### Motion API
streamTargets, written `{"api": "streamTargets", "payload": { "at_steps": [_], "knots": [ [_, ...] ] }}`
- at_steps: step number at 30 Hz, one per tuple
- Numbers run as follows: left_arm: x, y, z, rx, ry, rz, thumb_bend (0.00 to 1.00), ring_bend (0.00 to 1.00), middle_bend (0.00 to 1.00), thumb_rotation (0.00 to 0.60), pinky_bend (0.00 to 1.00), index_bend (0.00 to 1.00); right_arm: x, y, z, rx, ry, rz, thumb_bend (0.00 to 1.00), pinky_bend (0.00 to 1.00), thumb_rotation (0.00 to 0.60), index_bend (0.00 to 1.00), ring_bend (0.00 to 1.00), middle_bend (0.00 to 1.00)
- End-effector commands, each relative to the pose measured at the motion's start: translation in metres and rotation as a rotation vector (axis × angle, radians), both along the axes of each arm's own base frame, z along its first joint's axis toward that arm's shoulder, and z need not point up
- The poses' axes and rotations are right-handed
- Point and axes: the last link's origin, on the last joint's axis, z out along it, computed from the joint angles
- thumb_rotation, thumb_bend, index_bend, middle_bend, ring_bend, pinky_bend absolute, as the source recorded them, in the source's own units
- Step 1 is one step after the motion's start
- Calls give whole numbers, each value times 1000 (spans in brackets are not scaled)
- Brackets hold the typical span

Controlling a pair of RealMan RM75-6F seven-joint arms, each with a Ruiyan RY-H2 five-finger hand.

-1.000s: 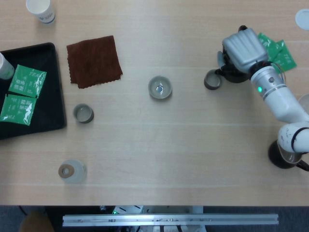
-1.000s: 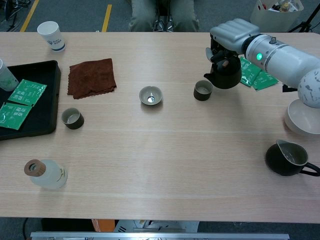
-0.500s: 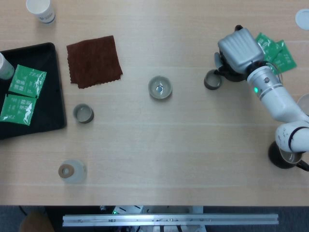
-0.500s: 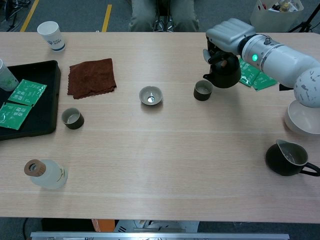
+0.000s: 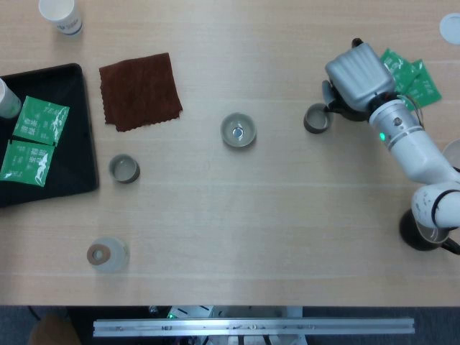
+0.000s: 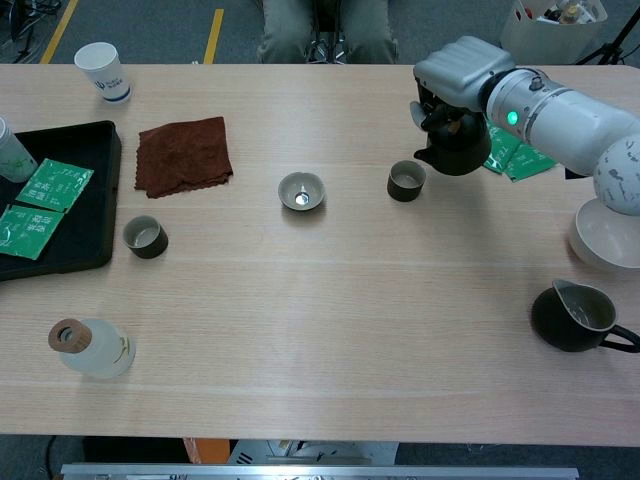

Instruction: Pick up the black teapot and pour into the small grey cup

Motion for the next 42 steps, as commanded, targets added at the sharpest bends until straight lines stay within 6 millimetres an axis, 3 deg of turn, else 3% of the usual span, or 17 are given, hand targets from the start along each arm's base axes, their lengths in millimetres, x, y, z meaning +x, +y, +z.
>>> {"api": "streamTargets", "payload": {
  "at_steps": [1,42],
  "knots": [
    [0,0,0,0,-1,1,294,167,237,600,82,218,2,0,1,-3,16,10,620,289,303,974,992,1000],
    [-6,-2,-1,4,-5,13,294,167,237,600,82,218,9,-2,-6,-17,148,53,620,289,306,974,992,1000]
  ]
}}
